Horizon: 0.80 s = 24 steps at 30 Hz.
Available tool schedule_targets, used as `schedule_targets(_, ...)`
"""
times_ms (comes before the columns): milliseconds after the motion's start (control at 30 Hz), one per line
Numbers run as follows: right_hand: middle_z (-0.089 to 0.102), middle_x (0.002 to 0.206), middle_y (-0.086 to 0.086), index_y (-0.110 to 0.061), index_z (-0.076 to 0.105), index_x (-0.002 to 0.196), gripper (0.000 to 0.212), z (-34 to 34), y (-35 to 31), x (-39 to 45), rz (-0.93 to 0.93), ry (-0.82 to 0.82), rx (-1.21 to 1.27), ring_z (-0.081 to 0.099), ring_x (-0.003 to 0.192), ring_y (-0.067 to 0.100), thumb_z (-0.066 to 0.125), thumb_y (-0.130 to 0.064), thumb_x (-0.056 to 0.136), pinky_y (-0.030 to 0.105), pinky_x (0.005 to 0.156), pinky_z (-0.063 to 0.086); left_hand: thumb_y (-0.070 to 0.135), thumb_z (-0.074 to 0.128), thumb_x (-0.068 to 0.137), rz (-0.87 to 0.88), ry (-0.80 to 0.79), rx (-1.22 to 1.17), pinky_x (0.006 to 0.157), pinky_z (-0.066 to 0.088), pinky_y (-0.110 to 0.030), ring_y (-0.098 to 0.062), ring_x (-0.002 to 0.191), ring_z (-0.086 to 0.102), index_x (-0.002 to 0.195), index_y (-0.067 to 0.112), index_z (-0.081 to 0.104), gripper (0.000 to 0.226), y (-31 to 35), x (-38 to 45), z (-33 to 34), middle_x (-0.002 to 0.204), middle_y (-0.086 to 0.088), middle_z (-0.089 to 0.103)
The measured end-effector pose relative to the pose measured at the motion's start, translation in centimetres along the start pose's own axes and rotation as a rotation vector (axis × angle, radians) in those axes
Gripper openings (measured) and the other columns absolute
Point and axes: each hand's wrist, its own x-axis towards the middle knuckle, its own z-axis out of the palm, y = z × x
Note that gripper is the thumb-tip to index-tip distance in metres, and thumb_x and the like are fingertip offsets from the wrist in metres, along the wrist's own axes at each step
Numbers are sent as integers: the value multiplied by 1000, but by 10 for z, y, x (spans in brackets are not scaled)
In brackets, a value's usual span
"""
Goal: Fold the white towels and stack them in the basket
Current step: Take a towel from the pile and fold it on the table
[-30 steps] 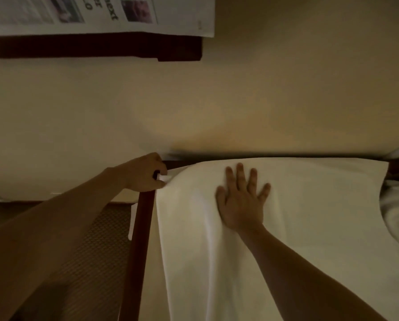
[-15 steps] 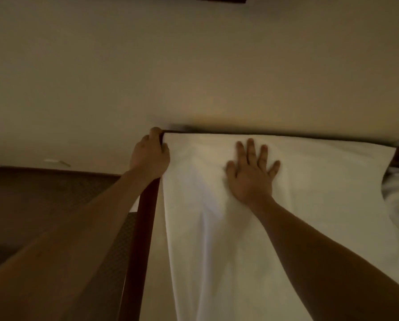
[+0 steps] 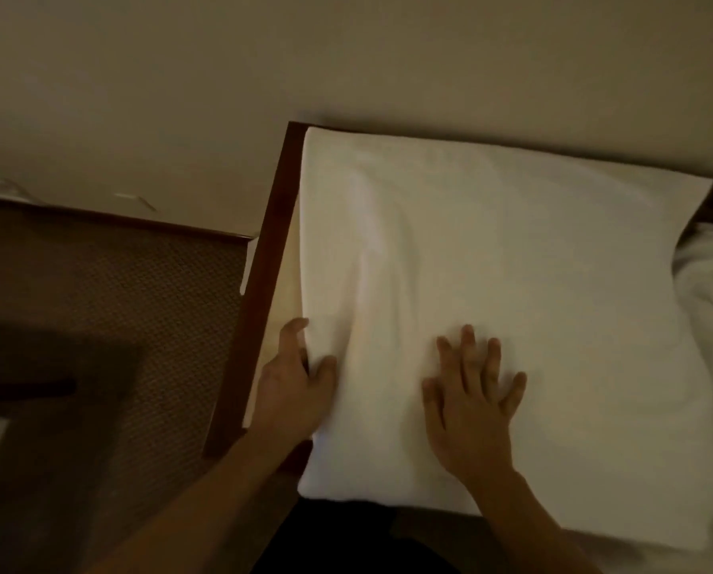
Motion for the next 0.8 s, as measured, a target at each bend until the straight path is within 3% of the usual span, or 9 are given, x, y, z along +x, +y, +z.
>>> schedule_targets(67, -13, 169, -5, -32, 5, 162, 66, 5, 9, -7, -20, -6, -34, -18, 154, 26, 10, -57, 100, 66, 119, -5, 31, 67, 94, -54, -7, -50, 50, 42, -17, -5, 57, 60, 144, 38, 29, 63, -6, -25, 9, 68, 3, 60)
schedule_targets(167, -9, 169, -4, -34, 2, 161, 66, 10, 12, -7, -34, 14, -67, -15, 155, 27, 10, -58, 100, 66, 119, -4, 30, 67, 95, -90, -59, -55, 56, 45, -21, -9, 66, 64, 144, 41, 27, 64, -9, -47, 9, 78, -2, 67)
schedule_targets(267, -5, 170, -4, -34, 4, 161, 66, 9, 13, -7, -40, 30, -65, -11, 155, 28, 13, -58, 100, 67, 119, -1, 22, 66, 96, -201, 44, -129, 84, 53, -37, -21, 99, 64, 143, 33, 33, 58, -23, -31, -27, 113, -3, 65)
schedule_targets(333, -5, 170, -3, -35, 3, 161, 66, 10, 13, -8, -51, 29, -70, -11, 155, 29, 12, -58, 100, 67, 118, -1, 20, 63, 98, -246, 147, -145, 93, 48, -44, -24, 112, 59, 143, 30, 34, 55, -34, -22, -54, 118, -1, 61)
schedule_targets(467, -4, 170, -3, -35, 3, 161, 67, 10, 13, -10, -57, 51, -60, -10, 155, 29, 10, -59, 99, 67, 118, 0, 30, 58, 101, -207, 99, -70, 94, 49, -42, -22, 111, 58, 144, 29, 38, 48, -41, -43, -46, 123, 0, 59)
schedule_targets(567, -3, 170, -3, -35, 5, 161, 68, 9, 12, -11, -68, 64, -47, -9, 155, 29, 9, -59, 98, 67, 118, -1, 43, 71, 91, -231, -44, -169, 99, 51, -45, -21, 114, 60, 147, 24, 35, 70, -47, -70, -38, 131, -1, 59)
schedule_targets(633, -6, 170, -4, -36, 2, 161, 68, 9, 13, -10, -71, 54, -40, -11, 155, 29, 8, -59, 97, 67, 118, -4, 42, 80, 84, -210, -173, -29, 101, 50, -40, -19, 117, 59, 148, 19, 38, 80, -55, -78, -49, 132, 2, 57)
schedule_targets(700, -8, 169, -5, -37, 0, 161, 68, 10, 14, -11, -73, 50, -35, -13, 155, 28, 8, -59, 97, 66, 118, -5, 35, 79, 85, -178, -203, -33, 98, 53, -36, -17, 113, 63, 139, 16, 52, 63, -60, -83, -62, 127, 3, 64)
schedule_targets(800, -8, 169, -4, -36, -1, 161, 68, 8, 13, -11, -78, 53, -35, -13, 155, 29, 7, -59, 97, 67, 118, -5, 27, 72, 91, -129, -54, -299, 81, 57, -25, -15, 103, 71, 127, 18, 63, 38, -65, -97, -68, 109, 4, 75)
